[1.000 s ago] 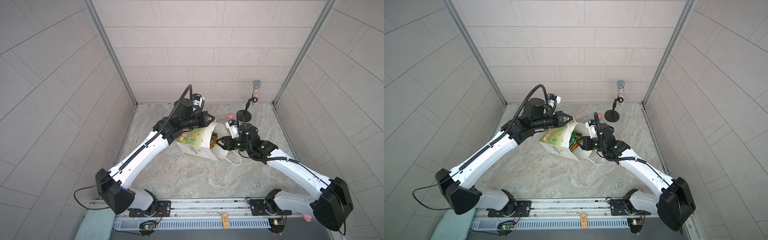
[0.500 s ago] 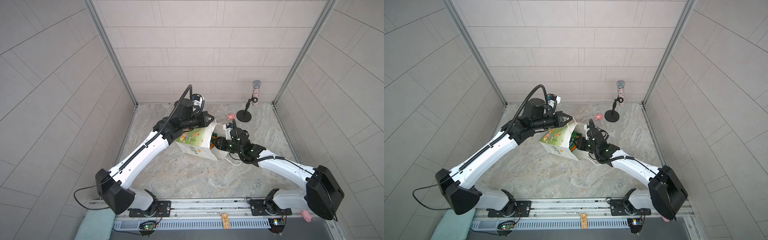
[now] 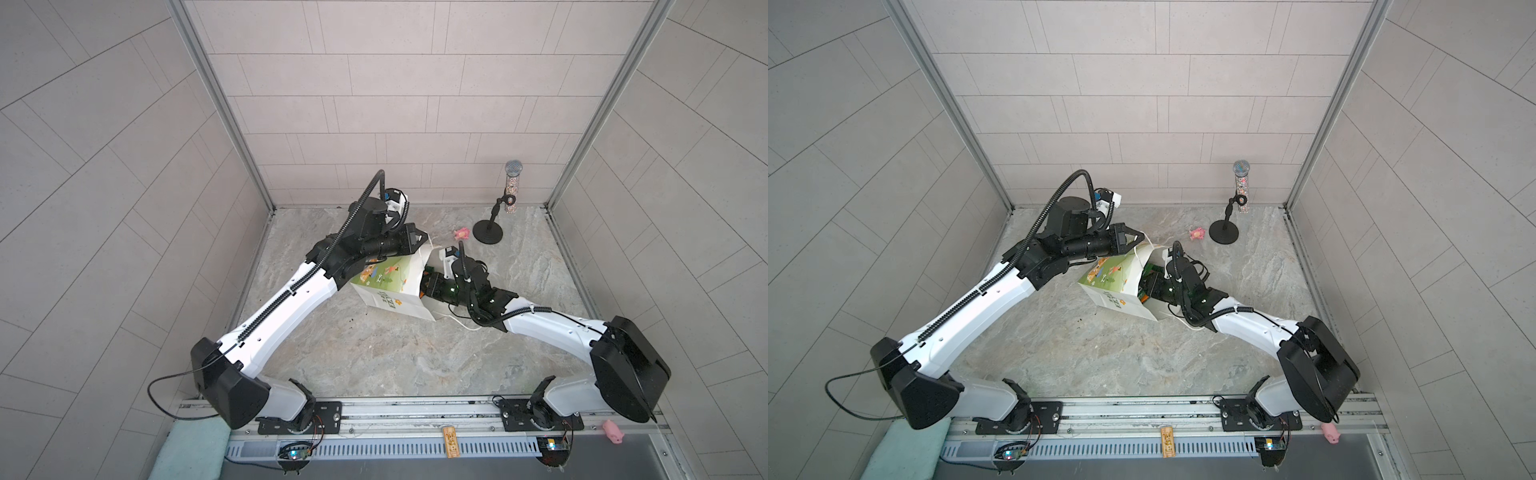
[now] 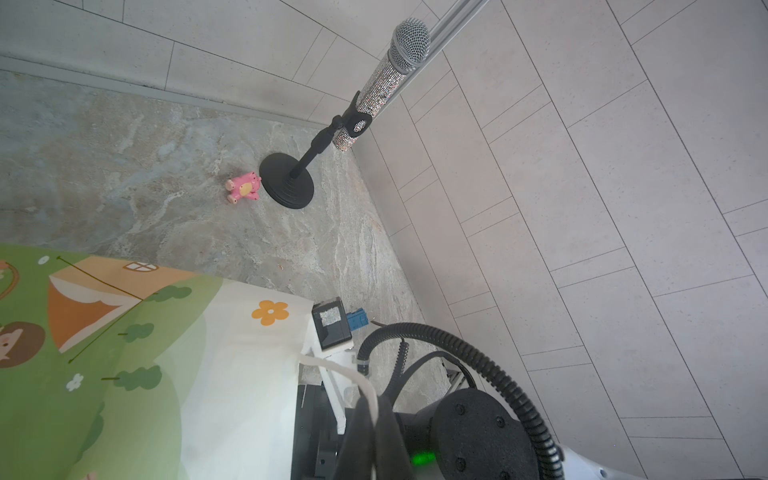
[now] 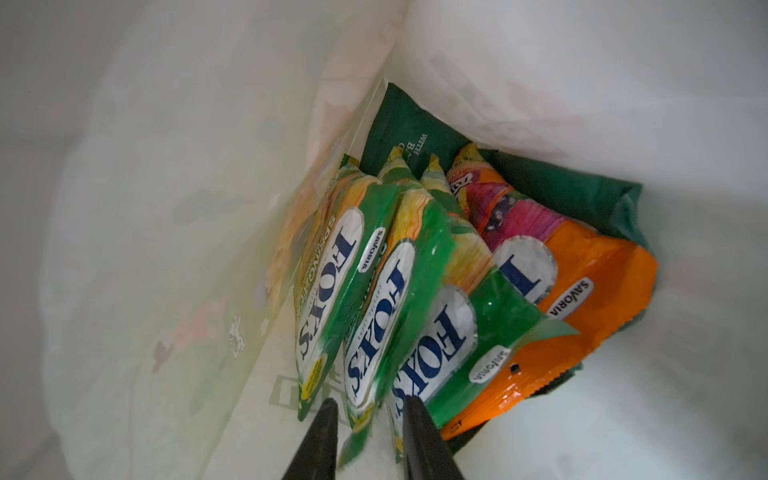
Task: Take the snacks out of the paper bag
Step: 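Lower the right gripper into the bag onto the green FOX'S packets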
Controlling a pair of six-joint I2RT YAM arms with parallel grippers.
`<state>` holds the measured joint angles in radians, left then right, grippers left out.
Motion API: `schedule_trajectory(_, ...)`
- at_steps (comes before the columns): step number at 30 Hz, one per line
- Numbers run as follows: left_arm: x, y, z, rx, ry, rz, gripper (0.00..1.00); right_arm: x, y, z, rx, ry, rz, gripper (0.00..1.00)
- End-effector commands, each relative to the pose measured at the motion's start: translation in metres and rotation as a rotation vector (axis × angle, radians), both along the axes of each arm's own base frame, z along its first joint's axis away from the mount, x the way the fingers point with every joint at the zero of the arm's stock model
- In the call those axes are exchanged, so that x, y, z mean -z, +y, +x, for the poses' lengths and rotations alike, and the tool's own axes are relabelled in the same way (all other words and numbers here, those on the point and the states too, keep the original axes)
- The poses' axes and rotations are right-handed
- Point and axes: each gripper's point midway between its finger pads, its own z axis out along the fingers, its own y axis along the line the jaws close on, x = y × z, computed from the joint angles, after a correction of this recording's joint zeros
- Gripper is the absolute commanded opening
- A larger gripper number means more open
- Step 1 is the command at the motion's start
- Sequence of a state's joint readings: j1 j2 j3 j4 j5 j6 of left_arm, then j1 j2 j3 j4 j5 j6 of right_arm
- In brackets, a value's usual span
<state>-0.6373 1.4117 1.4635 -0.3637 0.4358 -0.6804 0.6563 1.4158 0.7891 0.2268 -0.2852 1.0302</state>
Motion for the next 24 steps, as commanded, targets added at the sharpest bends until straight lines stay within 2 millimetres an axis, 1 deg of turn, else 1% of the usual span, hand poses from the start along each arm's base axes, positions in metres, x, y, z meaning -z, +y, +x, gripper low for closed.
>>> schedule_trajectory(1, -0.019, 0.003, -0.006, 0.005, -0.049, -0.019, 0.0, -0.01, 0.007, 0.005, 0.015, -0.002, 0.052, 0.29)
schedule_trajectory(9, -0.018, 0.003, -0.008, 0.012, -0.049, -0.016, 0.0, -0.008, 0.002, 0.02, 0.129, 0.03, 0.098, 0.3)
schedule_trajectory(14, -0.019, 0.004, -0.009, 0.014, -0.05, -0.017, 0.0, -0.004, -0.002, 0.025, 0.165, 0.037, 0.083, 0.3)
schedule_trajectory(21, -0.02, 0.004, -0.01, 0.017, -0.05, -0.015, 0.0, 0.001, 0.01, 0.032, 0.142, 0.045, 0.099, 0.29)
schedule_trajectory(24, -0.02, 0.005, -0.01, 0.014, -0.053, -0.013, 0.0, 0.006, 0.009, 0.035, 0.154, 0.057, 0.079, 0.28)
